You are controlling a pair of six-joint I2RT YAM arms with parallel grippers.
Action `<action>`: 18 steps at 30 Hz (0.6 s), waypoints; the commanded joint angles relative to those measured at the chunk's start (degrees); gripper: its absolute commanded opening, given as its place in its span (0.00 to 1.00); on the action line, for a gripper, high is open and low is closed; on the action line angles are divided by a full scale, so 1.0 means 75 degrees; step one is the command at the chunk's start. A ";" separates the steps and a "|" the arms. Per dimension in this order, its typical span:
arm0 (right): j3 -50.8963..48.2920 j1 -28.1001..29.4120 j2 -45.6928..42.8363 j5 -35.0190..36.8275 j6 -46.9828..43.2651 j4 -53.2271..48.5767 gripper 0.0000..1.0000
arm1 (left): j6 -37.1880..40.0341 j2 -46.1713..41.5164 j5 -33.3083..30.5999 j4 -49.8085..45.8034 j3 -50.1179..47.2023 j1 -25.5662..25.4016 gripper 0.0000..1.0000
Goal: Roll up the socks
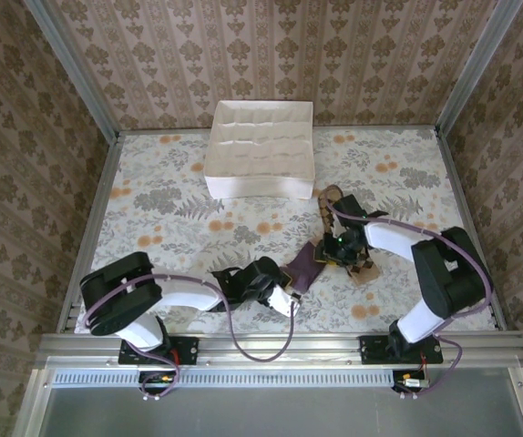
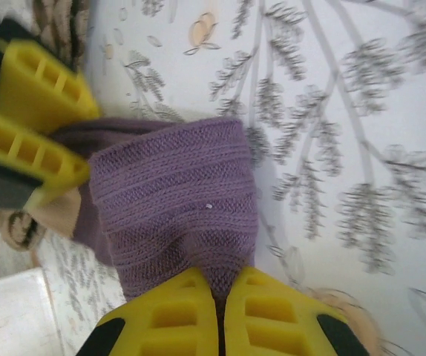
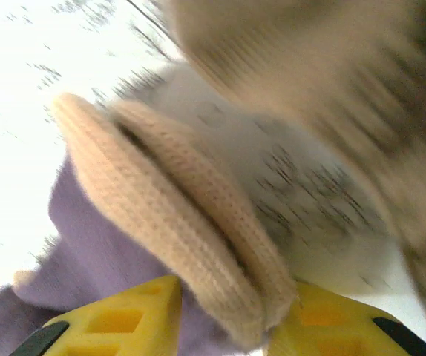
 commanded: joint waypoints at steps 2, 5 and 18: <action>0.0670 0.0457 0.0785 -0.0404 -0.0086 0.0399 0.27 | -0.0589 -0.0516 0.0403 -0.2295 0.0132 -0.0132 0.00; 0.1008 0.0769 0.1413 -0.0561 -0.0104 0.0541 0.12 | -0.0696 -0.0648 0.0820 -0.3013 0.0369 -0.0121 0.00; 0.2121 0.1091 0.2576 -0.1172 -0.1231 0.0864 0.00 | -0.1163 0.0207 0.4358 -0.5862 0.2298 0.1151 0.00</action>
